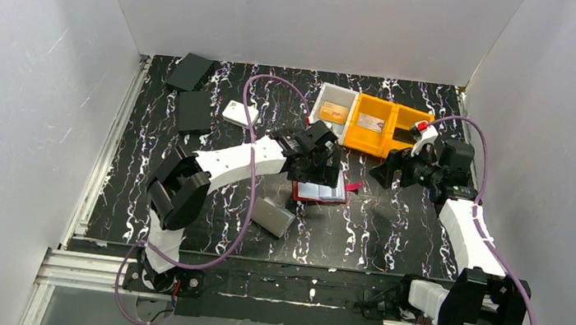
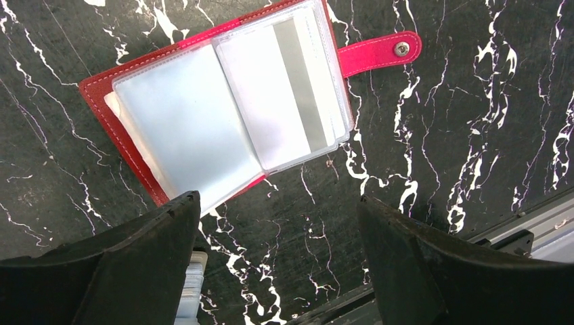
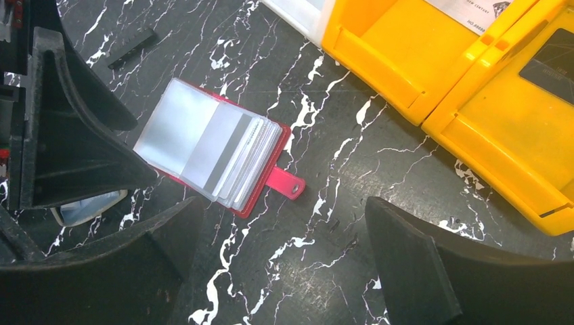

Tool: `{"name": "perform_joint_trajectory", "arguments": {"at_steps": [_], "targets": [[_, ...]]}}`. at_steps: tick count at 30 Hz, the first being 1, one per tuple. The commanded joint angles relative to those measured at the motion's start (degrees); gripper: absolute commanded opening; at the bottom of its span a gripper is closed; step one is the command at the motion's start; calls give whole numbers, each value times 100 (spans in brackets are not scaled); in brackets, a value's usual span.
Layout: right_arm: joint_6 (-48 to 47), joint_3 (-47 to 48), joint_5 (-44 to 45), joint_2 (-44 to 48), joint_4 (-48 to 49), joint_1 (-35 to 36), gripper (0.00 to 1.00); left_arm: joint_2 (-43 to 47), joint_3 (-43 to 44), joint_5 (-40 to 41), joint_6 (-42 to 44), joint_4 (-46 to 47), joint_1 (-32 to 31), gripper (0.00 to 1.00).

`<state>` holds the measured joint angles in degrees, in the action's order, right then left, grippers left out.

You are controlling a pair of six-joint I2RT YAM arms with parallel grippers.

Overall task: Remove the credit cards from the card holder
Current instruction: Remove the credit card from the card holder.

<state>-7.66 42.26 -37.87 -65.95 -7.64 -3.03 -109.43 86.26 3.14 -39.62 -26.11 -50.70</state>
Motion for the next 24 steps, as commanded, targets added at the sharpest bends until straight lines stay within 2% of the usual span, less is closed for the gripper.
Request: {"name": "perform_joint_trajectory", "arguments": {"at_steps": [1,10,15,24], "targets": [[10,2,-39,92,235,-41,98,-142,463,147,-19,-372,25,84],[5,-12,-26,157,237,-39,98,-796,1578,864,-200,-1690,-25,83],[18,-33,-82,170,279,-38,98,-1157,2268,1142,-178,-2142,-78,77],[28,-34,-31,205,279,-36,98,-1988,3420,1112,-189,-2739,-198,72]]}}
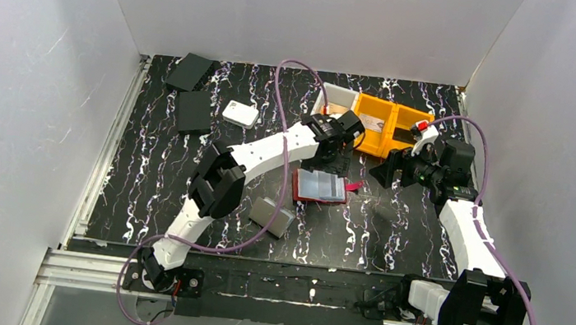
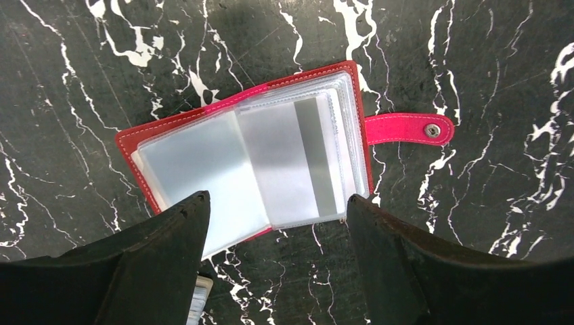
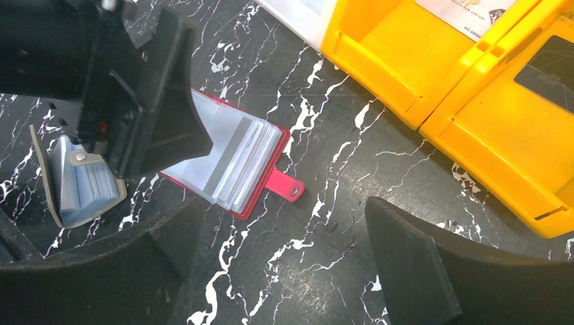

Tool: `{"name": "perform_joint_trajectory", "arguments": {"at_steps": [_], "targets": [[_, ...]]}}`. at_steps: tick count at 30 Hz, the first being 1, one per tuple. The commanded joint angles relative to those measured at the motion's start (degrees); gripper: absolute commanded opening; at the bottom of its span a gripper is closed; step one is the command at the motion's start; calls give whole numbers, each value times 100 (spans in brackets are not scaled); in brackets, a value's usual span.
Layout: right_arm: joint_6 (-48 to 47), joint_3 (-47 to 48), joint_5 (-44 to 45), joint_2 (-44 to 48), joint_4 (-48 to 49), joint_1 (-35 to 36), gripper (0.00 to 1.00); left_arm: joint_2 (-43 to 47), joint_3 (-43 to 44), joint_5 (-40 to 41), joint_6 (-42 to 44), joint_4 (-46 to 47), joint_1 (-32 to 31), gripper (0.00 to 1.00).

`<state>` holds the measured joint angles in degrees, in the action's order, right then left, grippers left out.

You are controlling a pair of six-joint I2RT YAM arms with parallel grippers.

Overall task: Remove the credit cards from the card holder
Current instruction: Remove the credit card from the card holder.

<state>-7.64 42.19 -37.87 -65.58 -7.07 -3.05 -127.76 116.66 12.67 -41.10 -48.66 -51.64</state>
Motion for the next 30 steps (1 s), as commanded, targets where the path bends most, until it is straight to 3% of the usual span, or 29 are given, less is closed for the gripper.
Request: {"name": "perform_joint_trajectory", "arguments": {"at_steps": [1,17,30], "targets": [[19,-27,-22,167,224,-37,98,-216,458,142,-68,-511,-121,72],[26,-27,-31,116,241,-38,98,-930,1131,147,-82,-856,-181,71],[26,-27,-36,107,250,-37,98,-1080,1095,140,-79,-945,-180,71]]}}
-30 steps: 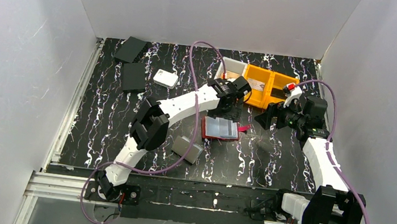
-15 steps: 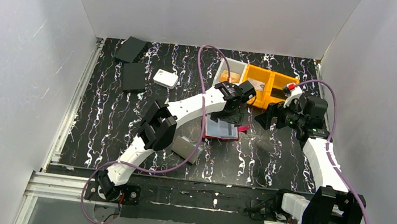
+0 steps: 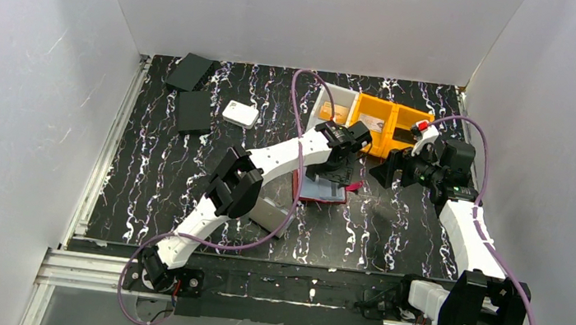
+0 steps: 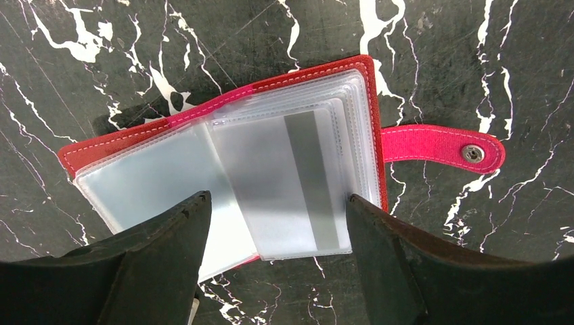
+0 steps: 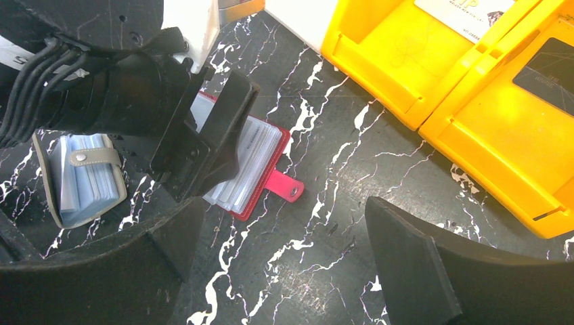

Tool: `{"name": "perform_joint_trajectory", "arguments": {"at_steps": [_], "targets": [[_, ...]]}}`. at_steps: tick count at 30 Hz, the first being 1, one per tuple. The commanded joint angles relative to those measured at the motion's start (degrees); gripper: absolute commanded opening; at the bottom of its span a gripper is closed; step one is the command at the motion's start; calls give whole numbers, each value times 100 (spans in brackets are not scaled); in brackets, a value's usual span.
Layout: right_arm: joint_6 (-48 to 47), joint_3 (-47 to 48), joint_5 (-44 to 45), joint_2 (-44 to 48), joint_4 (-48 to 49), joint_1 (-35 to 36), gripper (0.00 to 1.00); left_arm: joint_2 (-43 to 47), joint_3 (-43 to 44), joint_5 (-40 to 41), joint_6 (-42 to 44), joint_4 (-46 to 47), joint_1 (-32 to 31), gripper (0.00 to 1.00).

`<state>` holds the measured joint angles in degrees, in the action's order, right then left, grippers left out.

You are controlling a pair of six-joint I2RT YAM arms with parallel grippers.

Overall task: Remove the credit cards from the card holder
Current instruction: Remove the credit card from the card holder.

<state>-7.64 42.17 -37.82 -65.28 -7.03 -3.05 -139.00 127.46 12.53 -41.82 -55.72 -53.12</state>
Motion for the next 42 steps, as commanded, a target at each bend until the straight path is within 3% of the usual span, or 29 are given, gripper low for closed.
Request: {"name": "perform_joint_trajectory", "arguments": {"at_steps": [1,4,7,9,20,31,34,37,39,42], "targets": [[26,-27,-34,84,238,-38,98,74,-44,186,2,-244,-31,71],[26,-28,-34,85,237,-38,98,221,-226,252,48,-224,-32,64],[26,-33,-32,85,237,-38,98,376,-404,292,78,-176,-32,40],[26,-34,-32,87,237,-36,98,471,-468,285,86,-164,-16,32],[8,-42,-70,76,220,-38,98,1434,-1627,103,-114,376,246,33],[26,-51,-256,-32,202,-33,98,2320,-3062,-1188,325,1588,958,31],[19,-51,-276,-50,188,-38,98,2503,-3393,-2052,772,2076,1187,33],[9,-33,-287,-79,164,-38,98,2695,-3775,-3490,1525,2788,1325,44],[1,-26,-301,-88,158,-38,98,2700,-3749,-3759,2071,2622,1322,51],[-1,-28,-305,-105,163,-38,98,2549,-3421,-3471,2758,1963,1309,52]]}}
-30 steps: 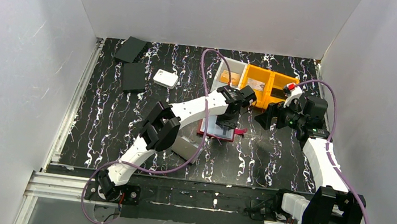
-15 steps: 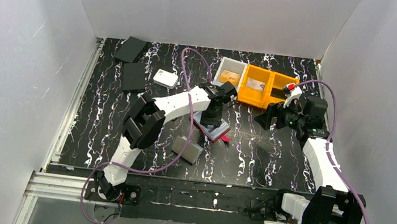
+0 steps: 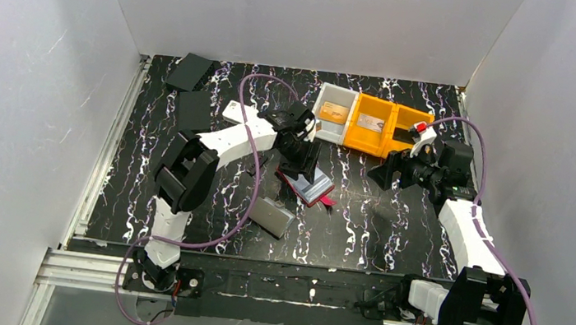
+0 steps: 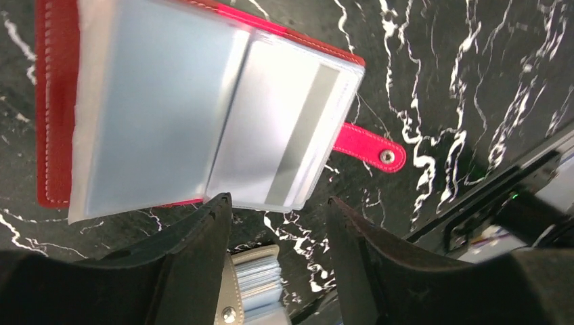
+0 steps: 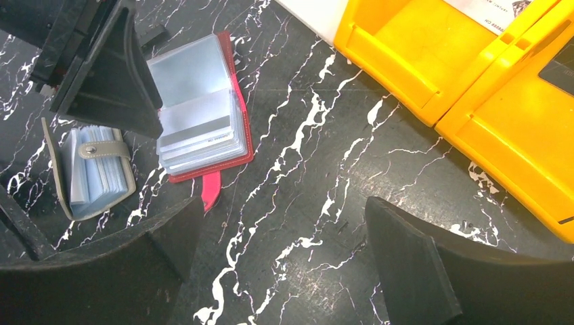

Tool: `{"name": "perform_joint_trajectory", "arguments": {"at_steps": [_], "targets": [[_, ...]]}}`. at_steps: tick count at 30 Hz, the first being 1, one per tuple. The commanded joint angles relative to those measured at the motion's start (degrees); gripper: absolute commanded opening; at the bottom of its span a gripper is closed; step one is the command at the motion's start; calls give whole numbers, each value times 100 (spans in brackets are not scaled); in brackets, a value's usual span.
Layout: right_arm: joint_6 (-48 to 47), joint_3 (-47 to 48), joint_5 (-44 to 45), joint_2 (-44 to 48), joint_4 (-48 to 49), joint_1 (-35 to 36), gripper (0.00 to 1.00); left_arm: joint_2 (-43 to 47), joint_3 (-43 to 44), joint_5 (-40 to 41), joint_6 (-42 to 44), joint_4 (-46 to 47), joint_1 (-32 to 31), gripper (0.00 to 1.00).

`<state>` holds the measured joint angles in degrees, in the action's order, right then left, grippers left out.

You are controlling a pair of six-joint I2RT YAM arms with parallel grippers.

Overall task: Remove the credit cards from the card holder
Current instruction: Remove the credit card from the card holder.

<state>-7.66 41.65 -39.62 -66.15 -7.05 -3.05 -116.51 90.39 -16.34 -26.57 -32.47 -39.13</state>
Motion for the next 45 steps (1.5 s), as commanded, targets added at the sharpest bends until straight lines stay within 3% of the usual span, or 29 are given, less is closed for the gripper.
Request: {"name": "perform_joint_trajectory", "arguments": {"at_steps": [1,6,9,15,24,32,41,45], "targets": [[1,27,-134,-35,168,-37,98,276,328,-356,1389,-528,-100,53],[2,45,-167,-90,160,-38,98,163,521,703,1904,-900,-200,54],[2,45,-165,-108,160,-38,98,63,601,1093,2119,-1022,-316,61],[3,51,-157,-126,153,-38,98,-125,833,1113,2357,-956,-534,68],[-16,63,-143,-110,134,-38,98,-542,1176,1169,2384,-989,-713,69],[-25,63,-146,-109,125,-38,98,-694,1290,1380,2331,-999,-729,59],[-42,63,-134,-96,109,-38,98,-767,1251,1328,2327,-998,-736,55],[-42,63,-134,-91,107,-36,98,-694,1150,1105,2211,-916,-644,42]]}}
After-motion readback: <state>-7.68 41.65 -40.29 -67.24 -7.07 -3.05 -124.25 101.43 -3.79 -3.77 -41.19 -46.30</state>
